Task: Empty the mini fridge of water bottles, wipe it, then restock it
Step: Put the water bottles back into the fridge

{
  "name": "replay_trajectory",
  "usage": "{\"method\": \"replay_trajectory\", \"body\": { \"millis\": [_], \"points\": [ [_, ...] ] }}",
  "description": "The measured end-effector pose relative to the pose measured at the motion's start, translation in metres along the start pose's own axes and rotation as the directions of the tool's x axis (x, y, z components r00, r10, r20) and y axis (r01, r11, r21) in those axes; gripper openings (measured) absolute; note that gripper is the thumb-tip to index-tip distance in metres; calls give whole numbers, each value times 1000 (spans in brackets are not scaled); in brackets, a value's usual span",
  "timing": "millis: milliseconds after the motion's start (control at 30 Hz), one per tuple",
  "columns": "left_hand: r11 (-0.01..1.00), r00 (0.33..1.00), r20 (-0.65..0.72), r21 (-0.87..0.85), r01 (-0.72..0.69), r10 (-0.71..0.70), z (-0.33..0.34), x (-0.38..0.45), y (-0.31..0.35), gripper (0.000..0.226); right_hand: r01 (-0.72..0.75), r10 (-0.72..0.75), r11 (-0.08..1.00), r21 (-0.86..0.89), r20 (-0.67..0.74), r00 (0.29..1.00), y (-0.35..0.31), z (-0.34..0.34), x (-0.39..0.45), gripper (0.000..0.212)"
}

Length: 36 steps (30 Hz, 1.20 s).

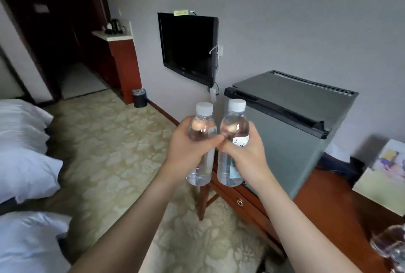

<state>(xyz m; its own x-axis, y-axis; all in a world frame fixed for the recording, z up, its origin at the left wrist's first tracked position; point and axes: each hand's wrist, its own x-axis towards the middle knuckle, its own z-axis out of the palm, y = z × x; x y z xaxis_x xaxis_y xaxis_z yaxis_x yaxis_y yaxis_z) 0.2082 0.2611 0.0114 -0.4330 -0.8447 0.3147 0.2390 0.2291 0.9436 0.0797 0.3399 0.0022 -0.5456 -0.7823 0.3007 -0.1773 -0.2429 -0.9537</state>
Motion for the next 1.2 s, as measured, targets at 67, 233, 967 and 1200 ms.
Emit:
{"method": "replay_trajectory", "body": {
  "millis": [67, 233, 967, 1200],
  "points": [
    [1000, 1000, -25, 21, -2, 3, -28, 27, -6, 34, 2, -2, 1000, -6, 6, 1000, 6, 31, 24, 52],
    [999, 1000, -10, 46, -21, 22, -76, 101, -16, 35, -13, 8, 998, -64, -82, 997, 23, 81, 89, 40],
    [981, 855, 481, 97, 169, -195, 52, 359, -167, 44, -205, 32, 944, -259, -546, 837, 126, 12, 278, 39],
    [984, 776, 605, 106, 140, -176, 46, 377, -187, 48, -275, 34, 912, -304, -611, 791, 134, 16, 283, 37]
  ]
}}
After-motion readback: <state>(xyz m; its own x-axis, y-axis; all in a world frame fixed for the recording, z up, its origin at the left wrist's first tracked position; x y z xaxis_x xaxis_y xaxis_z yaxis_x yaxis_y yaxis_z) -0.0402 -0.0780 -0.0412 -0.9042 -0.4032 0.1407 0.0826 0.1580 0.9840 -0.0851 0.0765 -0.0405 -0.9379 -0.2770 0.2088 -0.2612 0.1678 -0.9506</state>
